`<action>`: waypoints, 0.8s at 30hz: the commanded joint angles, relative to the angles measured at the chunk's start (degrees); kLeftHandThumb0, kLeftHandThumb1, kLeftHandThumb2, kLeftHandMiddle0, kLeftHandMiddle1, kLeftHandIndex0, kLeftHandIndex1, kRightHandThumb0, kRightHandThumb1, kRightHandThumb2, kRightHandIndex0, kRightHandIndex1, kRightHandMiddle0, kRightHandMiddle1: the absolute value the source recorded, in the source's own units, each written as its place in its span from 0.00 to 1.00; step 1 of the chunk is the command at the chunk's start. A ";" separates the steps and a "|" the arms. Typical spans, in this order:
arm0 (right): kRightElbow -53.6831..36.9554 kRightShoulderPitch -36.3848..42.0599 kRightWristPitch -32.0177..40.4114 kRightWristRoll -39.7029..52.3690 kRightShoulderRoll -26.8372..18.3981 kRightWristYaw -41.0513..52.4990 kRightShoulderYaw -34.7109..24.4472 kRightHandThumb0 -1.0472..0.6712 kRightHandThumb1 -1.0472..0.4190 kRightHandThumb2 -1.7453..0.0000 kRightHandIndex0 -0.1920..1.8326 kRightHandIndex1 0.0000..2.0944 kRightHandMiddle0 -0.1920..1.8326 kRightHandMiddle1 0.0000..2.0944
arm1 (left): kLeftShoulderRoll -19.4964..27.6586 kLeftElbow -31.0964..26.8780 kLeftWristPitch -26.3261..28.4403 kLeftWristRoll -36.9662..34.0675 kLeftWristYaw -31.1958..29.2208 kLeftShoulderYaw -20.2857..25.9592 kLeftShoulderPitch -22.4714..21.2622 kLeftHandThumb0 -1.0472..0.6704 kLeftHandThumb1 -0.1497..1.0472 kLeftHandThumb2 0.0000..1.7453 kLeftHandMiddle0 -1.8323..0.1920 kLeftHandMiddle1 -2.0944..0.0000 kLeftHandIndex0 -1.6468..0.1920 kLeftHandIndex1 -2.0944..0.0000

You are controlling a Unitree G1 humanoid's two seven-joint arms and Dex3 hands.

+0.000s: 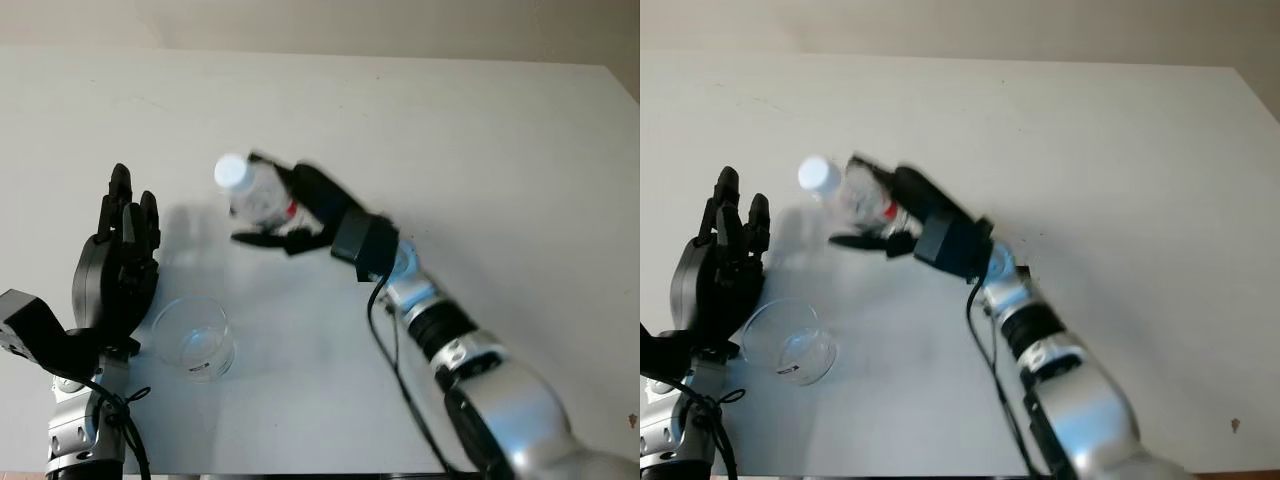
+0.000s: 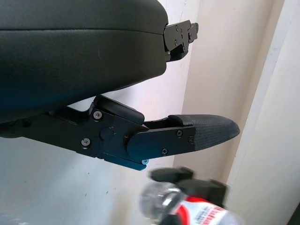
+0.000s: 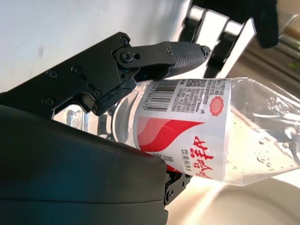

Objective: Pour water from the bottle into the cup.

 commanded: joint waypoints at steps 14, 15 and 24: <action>-9.34 -7.67 -9.37 -26.95 -8.81 -25.13 10.87 0.47 0.26 0.57 0.70 1.00 0.50 1.00 | -0.82 -0.49 0.22 0.55 1.44 -1.03 -0.24 0.18 1.00 0.29 1.00 0.98 1.00 0.98; -9.27 -7.84 -9.63 -27.57 -8.97 -26.01 11.30 0.47 0.27 0.57 0.69 1.00 0.49 1.00 | -0.85 -0.41 0.18 0.58 1.50 -1.12 -0.26 0.18 1.00 0.29 1.00 0.98 1.00 0.98; -11.54 -7.08 -12.18 -28.84 -8.64 -30.08 13.76 0.46 0.23 0.59 0.70 1.00 0.48 1.00 | -1.25 1.51 -0.47 0.76 1.31 -1.82 -1.12 0.17 1.00 0.29 1.00 0.98 1.00 0.98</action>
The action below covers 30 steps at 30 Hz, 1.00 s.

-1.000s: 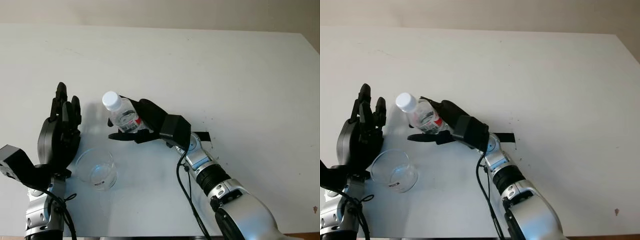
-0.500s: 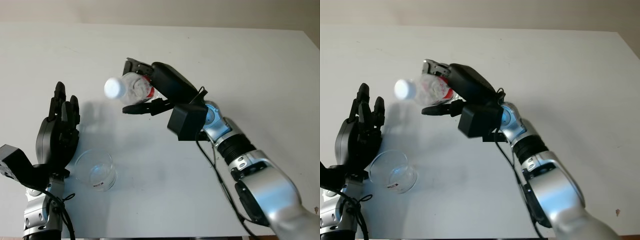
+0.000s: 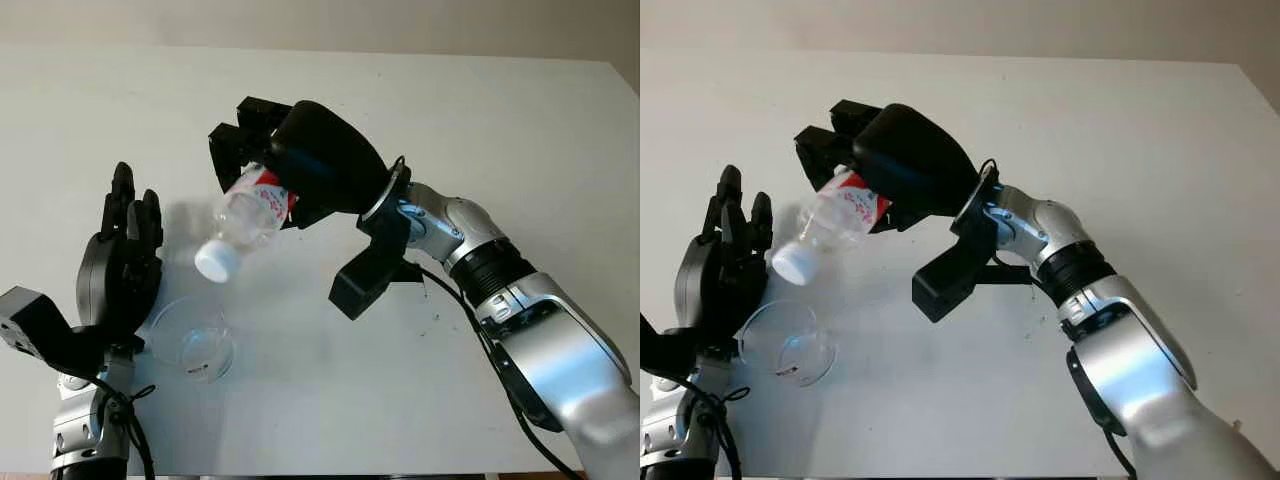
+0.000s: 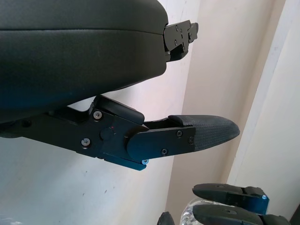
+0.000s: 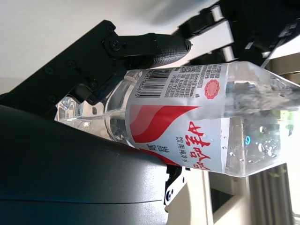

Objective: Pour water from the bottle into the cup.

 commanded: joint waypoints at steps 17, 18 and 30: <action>-12.25 1.64 1.66 -10.82 2.02 -13.64 5.62 0.39 0.02 0.95 0.68 1.00 0.44 0.96 | -1.56 3.13 -2.22 1.03 -0.92 -1.20 -1.37 0.16 1.00 0.30 1.00 0.99 1.00 1.00; -12.53 1.72 2.45 -11.46 2.34 -14.34 5.97 0.39 0.01 0.95 0.70 1.00 0.45 0.98 | -1.57 3.36 -2.62 1.25 -0.91 -1.26 -1.43 0.16 1.00 0.30 1.00 0.99 1.00 1.00; -7.07 -1.58 14.18 -15.70 5.39 -19.02 9.02 0.37 0.02 0.97 0.71 1.00 0.38 0.90 | -1.81 3.93 -3.51 0.99 -2.22 -1.50 -1.17 0.17 1.00 0.32 1.00 1.00 1.00 1.00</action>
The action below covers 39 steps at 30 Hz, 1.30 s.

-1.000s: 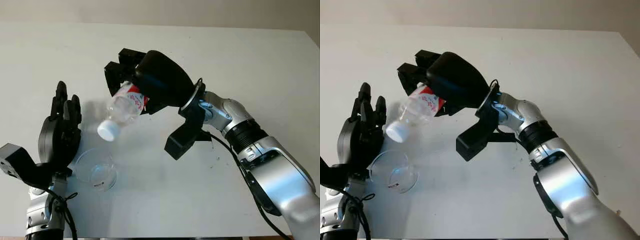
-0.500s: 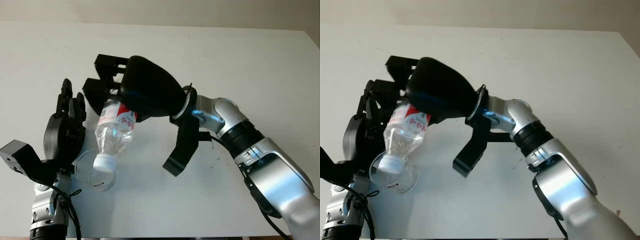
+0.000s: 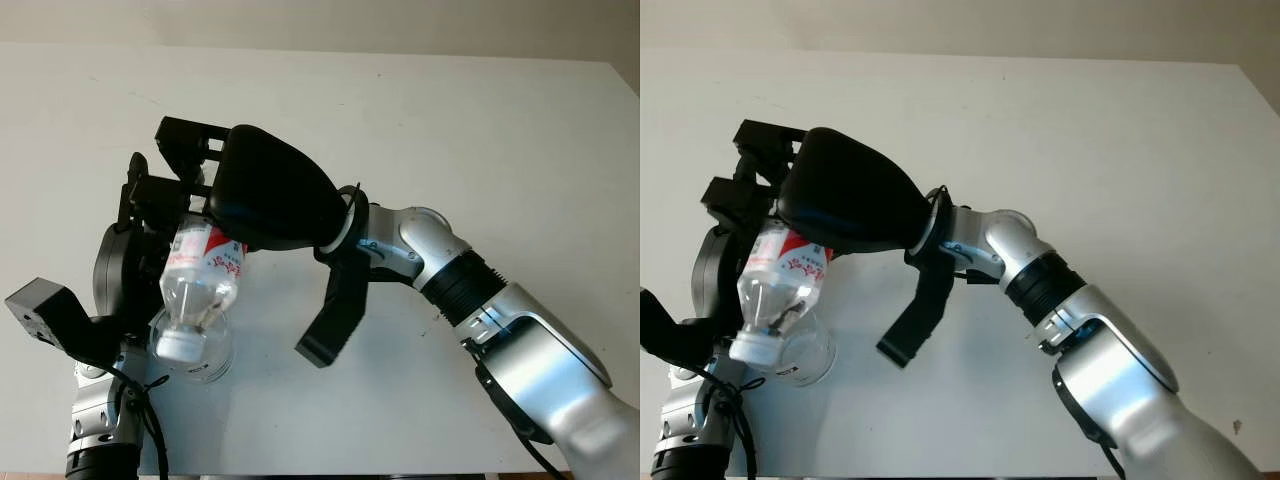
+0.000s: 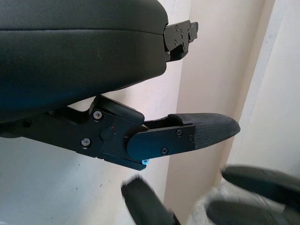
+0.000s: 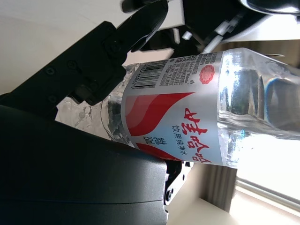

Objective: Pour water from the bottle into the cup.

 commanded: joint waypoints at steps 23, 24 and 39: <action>13.79 -11.93 5.03 -7.13 -0.52 -20.43 9.74 0.37 0.00 0.94 0.69 1.00 0.36 0.96 | -0.79 0.48 -0.59 -0.63 -0.34 -0.02 1.40 0.17 1.00 0.31 1.00 0.99 1.00 1.00; 14.15 -12.15 4.84 -7.22 -0.53 -21.17 10.17 0.36 0.00 0.95 0.69 1.00 0.35 0.95 | -0.79 0.36 -0.53 -0.68 -0.33 0.00 1.45 0.17 1.00 0.31 1.00 0.99 1.00 1.00; 13.33 -11.72 9.74 -10.29 -1.26 -22.77 14.63 0.35 0.00 0.96 0.60 1.00 0.33 0.86 | -0.89 -0.09 0.13 -0.75 0.34 0.27 1.72 0.17 1.00 0.30 1.00 0.99 1.00 0.99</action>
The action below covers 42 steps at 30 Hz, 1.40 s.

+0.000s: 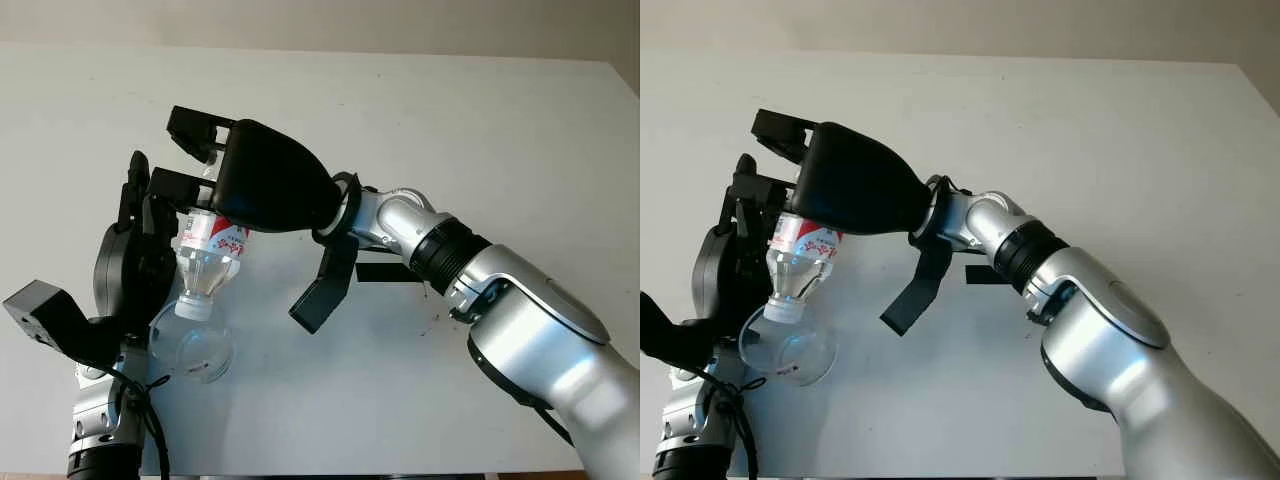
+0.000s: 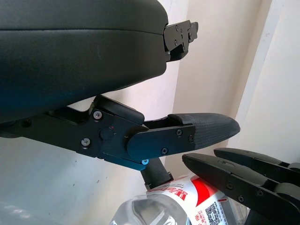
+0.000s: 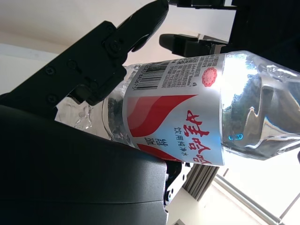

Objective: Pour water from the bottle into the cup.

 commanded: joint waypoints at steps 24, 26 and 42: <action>0.45 8.87 -18.52 42.67 6.99 36.89 -20.38 0.48 0.00 0.92 0.70 1.00 0.54 1.00 | -0.02 0.68 0.38 -0.12 -0.91 0.28 1.69 0.17 1.00 0.31 1.00 1.00 1.00 1.00; 0.13 9.60 -17.64 47.10 7.61 41.83 -23.13 0.47 0.00 0.91 0.71 1.00 0.53 1.00 | 0.03 0.75 0.42 0.08 -0.65 0.35 1.71 0.17 1.00 0.31 1.00 0.99 1.00 1.00; -22.25 19.16 40.75 94.61 7.63 82.85 -49.77 0.49 0.00 0.81 0.74 1.00 0.54 1.00 | 1.24 2.24 0.76 -0.99 -1.85 1.65 1.00 0.17 1.00 0.30 1.00 1.00 1.00 1.00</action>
